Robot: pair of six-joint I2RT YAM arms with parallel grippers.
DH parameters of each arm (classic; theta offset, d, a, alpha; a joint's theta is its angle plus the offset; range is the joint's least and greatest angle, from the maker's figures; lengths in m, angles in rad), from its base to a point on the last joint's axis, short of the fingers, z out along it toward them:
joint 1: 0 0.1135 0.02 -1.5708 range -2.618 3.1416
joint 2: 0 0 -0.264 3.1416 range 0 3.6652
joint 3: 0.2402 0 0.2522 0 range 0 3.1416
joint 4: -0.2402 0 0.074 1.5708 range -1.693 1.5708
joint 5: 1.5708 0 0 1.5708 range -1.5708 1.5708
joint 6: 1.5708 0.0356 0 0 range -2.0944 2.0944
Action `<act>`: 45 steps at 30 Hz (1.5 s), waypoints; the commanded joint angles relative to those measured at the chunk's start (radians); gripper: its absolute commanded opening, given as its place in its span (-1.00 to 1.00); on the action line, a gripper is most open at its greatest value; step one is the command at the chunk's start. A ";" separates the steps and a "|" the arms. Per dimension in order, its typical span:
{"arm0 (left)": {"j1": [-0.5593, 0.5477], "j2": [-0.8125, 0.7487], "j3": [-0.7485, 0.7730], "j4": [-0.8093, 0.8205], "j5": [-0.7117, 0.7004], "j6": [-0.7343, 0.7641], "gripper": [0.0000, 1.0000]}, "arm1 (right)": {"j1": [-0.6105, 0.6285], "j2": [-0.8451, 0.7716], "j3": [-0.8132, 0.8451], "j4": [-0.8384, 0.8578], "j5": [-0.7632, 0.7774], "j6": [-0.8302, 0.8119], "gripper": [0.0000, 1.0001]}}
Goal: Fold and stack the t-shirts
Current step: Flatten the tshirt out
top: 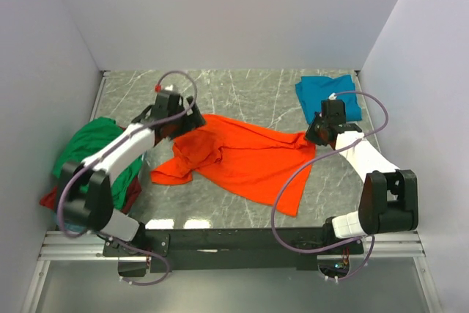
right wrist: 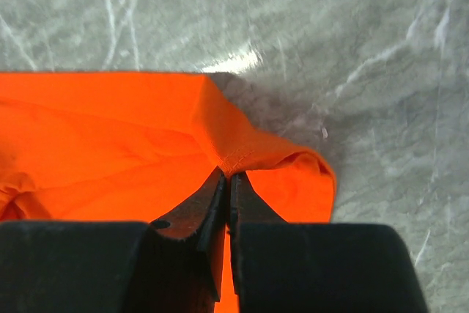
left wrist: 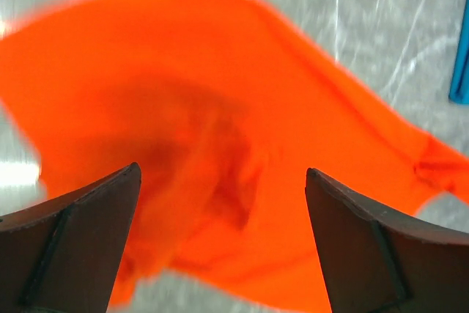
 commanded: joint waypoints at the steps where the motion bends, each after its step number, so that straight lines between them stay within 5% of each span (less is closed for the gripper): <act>1: -0.052 -0.140 -0.147 0.013 -0.006 -0.094 0.99 | -0.003 -0.031 -0.037 0.043 -0.013 0.019 -1.00; 7: -0.097 -0.310 -0.309 -0.005 -0.085 -0.159 0.96 | -0.003 -0.035 -0.054 0.052 -0.035 0.019 -1.00; 17: -0.097 -0.246 -0.336 -0.001 -0.085 -0.162 0.28 | -0.003 -0.044 -0.061 0.049 -0.027 0.018 -1.00; 25: -0.097 -0.188 -0.314 -0.007 -0.127 -0.162 0.09 | -0.003 -0.039 -0.061 0.047 -0.029 0.015 -1.00; 41: -0.097 -0.250 -0.303 -0.050 -0.140 -0.173 -0.99 | -0.003 -0.053 -0.059 0.041 -0.026 0.016 -1.00; 45: -0.097 -0.296 -0.294 -0.067 -0.142 -0.165 -0.99 | -0.003 -0.076 -0.058 0.035 -0.021 0.013 -1.00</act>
